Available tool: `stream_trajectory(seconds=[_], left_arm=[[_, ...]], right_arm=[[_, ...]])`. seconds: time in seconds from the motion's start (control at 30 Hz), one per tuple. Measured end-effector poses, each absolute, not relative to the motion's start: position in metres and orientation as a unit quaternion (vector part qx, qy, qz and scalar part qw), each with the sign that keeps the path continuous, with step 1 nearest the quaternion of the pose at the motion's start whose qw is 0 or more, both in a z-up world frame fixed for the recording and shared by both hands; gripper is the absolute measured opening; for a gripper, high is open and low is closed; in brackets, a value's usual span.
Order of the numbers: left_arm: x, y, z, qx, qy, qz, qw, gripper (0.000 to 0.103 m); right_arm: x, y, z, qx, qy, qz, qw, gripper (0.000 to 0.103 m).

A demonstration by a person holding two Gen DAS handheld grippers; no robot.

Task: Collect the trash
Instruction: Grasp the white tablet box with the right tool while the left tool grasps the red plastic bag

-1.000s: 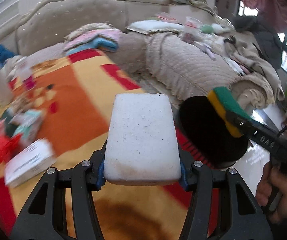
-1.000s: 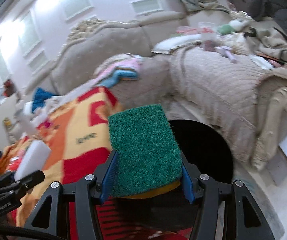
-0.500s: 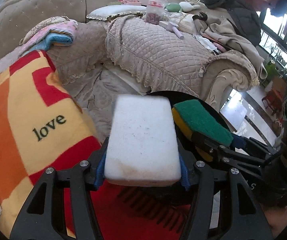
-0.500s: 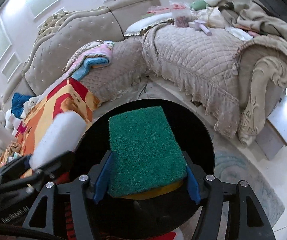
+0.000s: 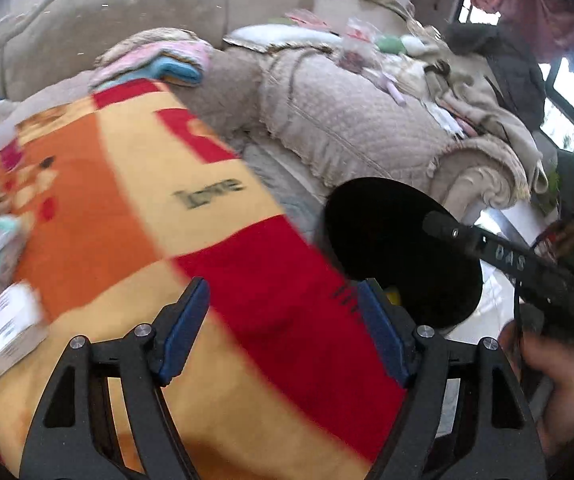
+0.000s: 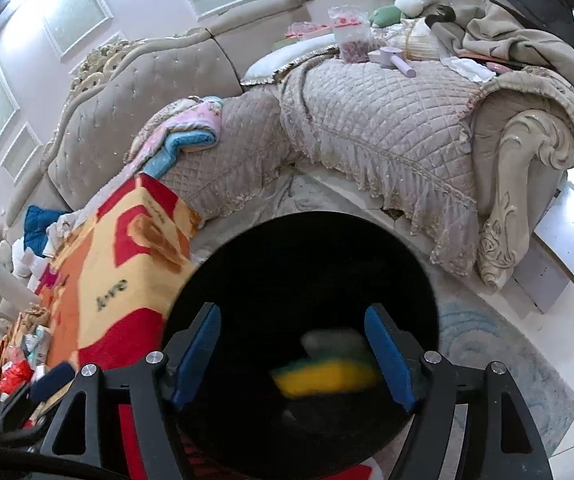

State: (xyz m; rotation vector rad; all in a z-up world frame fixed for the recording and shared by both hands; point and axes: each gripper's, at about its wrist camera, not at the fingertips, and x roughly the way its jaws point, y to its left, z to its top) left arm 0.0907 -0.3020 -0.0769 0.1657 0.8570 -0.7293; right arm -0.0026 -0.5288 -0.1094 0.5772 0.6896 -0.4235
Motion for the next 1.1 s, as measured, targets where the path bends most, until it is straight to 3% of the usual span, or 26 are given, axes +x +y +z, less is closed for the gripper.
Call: stream_trajectory(seconds=[0.23, 0.4, 0.57, 0.87, 0.97, 1.03, 1.1], left_arm=[[0.085, -0.201, -0.061, 0.067, 0.380, -0.298, 0.873, 0.076], [0.103, -0.110, -0.066, 0.054, 0.388, -0.224, 0.892, 0.076], [0.145, -0.031, -0.077, -0.034, 0.409, -0.138, 0.901, 0.076], [0.200, -0.041, -0.086, -0.050, 0.409, -0.151, 0.899, 0.075], [0.200, -0.040, -0.095, -0.074, 0.422, -0.165, 0.888, 0.029], [0.192, -0.047, -0.086, -0.060, 0.409, -0.162, 0.896, 0.019], [0.182, -0.045, -0.075, -0.052, 0.388, -0.165, 0.905, 0.015]], right_arm=[[0.018, -0.457, -0.071, 0.224, 0.288, -0.137, 0.921, 0.072], [0.049, -0.379, -0.062, 0.174, 0.304, -0.023, 0.936, 0.074], [0.076, -0.310, -0.066, 0.115, 0.329, 0.047, 0.936, 0.074], [0.092, -0.277, -0.076, 0.107, 0.339, 0.082, 0.931, 0.074], [0.099, -0.268, -0.082, 0.096, 0.354, 0.105, 0.924, 0.074], [0.107, -0.261, -0.092, 0.106, 0.383, 0.156, 0.904, 0.076], [0.117, -0.253, -0.105, 0.124, 0.420, 0.193, 0.878, 0.076]])
